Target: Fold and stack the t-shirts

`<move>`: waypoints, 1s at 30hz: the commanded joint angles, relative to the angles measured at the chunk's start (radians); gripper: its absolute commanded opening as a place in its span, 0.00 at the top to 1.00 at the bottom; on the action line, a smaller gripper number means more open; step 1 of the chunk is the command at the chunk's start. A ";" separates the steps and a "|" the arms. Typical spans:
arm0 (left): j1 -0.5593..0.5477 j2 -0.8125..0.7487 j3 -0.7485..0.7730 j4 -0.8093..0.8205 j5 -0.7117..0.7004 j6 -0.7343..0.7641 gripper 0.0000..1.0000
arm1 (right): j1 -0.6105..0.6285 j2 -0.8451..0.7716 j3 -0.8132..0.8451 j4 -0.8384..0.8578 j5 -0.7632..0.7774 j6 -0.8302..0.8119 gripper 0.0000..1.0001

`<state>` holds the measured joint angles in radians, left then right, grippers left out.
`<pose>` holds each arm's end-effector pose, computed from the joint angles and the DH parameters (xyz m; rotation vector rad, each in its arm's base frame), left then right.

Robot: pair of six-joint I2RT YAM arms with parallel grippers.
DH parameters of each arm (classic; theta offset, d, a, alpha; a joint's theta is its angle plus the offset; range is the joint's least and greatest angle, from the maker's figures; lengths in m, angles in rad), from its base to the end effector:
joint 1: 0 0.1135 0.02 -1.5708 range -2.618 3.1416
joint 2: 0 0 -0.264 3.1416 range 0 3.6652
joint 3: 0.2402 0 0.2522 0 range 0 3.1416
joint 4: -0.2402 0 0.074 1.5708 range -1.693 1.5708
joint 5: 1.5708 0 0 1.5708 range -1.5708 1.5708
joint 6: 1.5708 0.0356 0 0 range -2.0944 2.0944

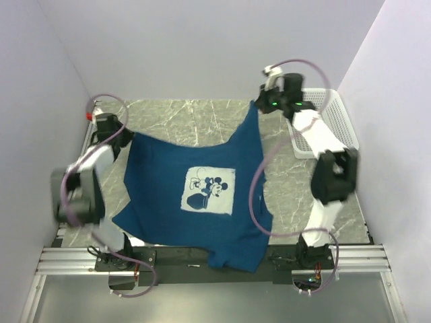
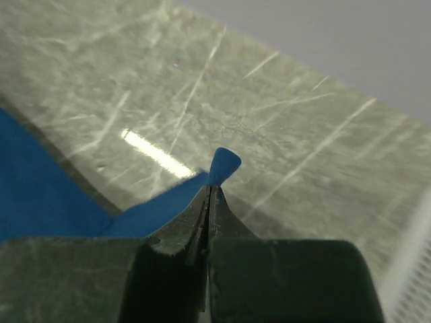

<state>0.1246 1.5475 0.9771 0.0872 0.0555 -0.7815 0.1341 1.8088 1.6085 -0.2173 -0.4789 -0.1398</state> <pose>0.3470 0.0415 0.2448 -0.8813 1.8902 -0.4615 0.4247 0.0738 0.3373 -0.5711 1.8837 0.4710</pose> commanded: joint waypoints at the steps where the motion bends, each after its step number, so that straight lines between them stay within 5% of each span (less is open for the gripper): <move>1: -0.006 0.227 0.212 0.033 -0.008 0.025 1.00 | 0.058 0.148 0.178 0.079 0.076 -0.015 1.00; 8: -0.011 0.641 0.601 -0.251 -0.042 0.031 1.00 | 0.110 0.521 0.583 -0.062 0.411 -0.040 1.00; 30: -0.008 0.810 0.873 -0.277 -0.002 0.065 1.00 | 0.116 0.682 0.694 -0.007 0.470 -0.070 1.00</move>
<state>0.1181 2.3432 1.7988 -0.2005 0.0151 -0.7380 0.2508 2.4870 2.2627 -0.2619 -0.0299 -0.1974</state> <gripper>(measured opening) 0.013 0.006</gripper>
